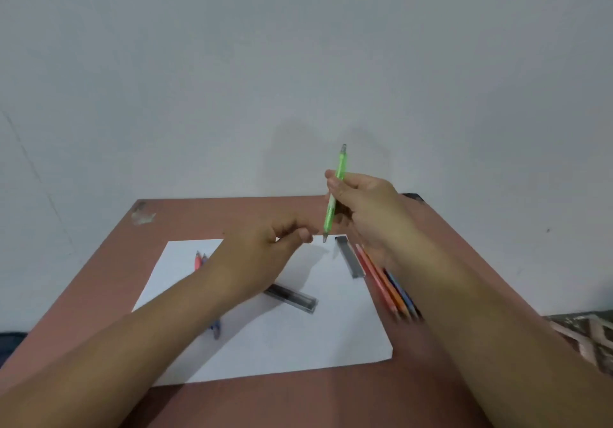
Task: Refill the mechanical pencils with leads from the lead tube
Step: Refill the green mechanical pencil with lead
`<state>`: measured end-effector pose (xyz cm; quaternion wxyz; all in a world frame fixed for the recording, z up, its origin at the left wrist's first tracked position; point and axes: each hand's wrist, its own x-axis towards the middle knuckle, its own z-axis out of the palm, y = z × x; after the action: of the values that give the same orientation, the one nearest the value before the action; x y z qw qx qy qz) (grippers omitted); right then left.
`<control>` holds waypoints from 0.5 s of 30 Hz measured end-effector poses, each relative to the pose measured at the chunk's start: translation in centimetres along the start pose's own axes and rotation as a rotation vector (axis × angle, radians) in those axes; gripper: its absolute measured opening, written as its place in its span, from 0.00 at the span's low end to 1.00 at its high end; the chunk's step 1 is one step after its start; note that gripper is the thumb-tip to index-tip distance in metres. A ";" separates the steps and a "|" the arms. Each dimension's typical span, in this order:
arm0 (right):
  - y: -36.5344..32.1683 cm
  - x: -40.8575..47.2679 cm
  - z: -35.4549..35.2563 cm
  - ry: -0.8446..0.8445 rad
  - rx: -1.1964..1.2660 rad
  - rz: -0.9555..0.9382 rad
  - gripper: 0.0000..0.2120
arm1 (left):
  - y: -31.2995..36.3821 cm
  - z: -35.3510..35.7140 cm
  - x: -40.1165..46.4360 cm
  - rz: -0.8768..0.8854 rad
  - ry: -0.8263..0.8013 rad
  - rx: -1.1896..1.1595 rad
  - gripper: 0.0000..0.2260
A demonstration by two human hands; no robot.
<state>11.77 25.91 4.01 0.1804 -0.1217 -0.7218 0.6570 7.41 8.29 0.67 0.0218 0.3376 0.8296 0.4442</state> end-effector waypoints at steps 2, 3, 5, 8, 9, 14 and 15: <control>-0.7 -0.6 -2.0 0.067 -0.172 -0.049 0.08 | 1.2 0.5 0.2 0.005 -0.036 0.016 0.09; -0.8 -0.9 -3.2 0.106 -0.258 -0.070 0.12 | 2.0 0.9 0.3 0.026 -0.060 0.055 0.09; -0.9 -1.6 -5.8 0.188 -0.417 -0.099 0.14 | 3.4 2.0 0.7 0.066 -0.132 0.155 0.10; -0.5 -3.0 -9.6 0.238 -0.583 -0.060 0.11 | 5.4 4.2 1.3 0.095 -0.234 0.262 0.16; -0.1 -3.5 -10.6 0.239 -0.644 -0.029 0.10 | 6.0 5.0 1.5 0.107 -0.256 0.321 0.17; 2.5 -5.6 -13.4 0.253 -0.849 0.084 0.09 | 7.6 8.6 1.9 0.179 -0.312 0.465 0.21; 2.9 -5.8 -13.6 0.240 -0.881 0.106 0.09 | 7.6 9.2 1.9 0.200 -0.316 0.494 0.23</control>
<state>22.56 36.14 1.49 0.1600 -0.2988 -0.8991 0.2769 13.13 18.92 1.28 0.0241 0.4778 0.8613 0.1712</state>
